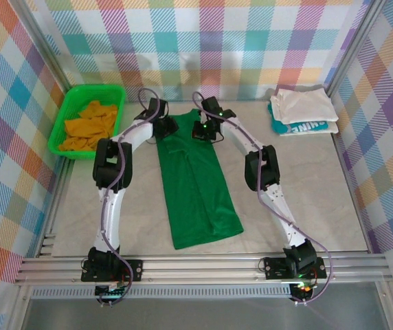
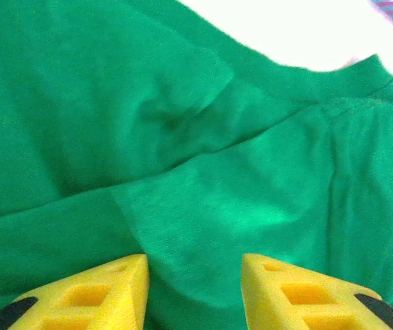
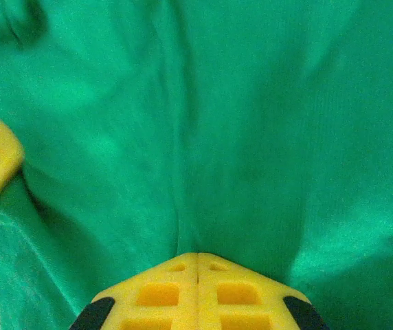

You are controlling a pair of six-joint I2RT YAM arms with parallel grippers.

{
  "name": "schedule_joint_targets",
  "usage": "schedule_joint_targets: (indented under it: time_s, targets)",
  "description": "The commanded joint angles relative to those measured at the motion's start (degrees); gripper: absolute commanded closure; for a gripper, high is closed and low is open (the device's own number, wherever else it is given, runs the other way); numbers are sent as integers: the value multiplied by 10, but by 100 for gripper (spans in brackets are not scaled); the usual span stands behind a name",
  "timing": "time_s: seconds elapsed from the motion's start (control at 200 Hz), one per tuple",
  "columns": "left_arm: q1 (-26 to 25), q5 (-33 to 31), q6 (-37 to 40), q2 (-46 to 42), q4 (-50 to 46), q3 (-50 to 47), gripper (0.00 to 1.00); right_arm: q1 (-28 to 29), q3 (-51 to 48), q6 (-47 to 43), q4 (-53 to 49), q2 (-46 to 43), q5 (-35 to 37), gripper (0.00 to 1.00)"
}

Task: Fold and stack the t-shirts

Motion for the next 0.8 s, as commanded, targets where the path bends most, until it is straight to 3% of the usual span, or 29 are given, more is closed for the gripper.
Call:
schedule_joint_targets:
  time_s: [0.0,0.135,0.19,0.555,0.665,0.795]
  targets:
    - [-12,56,24,79,-96,107,62,-20,-50,91,16,-12,-1,100]
    - [-41,106,67,196,-215,327,63,-60,-187,155,71,-77,24,100]
    - [-46,111,71,211,-234,366,63,-72,-237,161,88,-108,57,100]
    - [-49,13,63,-93,-1,-6,47,-98,-356,166,121,-175,84,100]
    - [-49,9,67,-132,17,-44,46,-97,-352,159,124,-171,71,100]
    - [-45,17,70,-86,-29,1,50,-98,-351,147,134,-172,59,100]
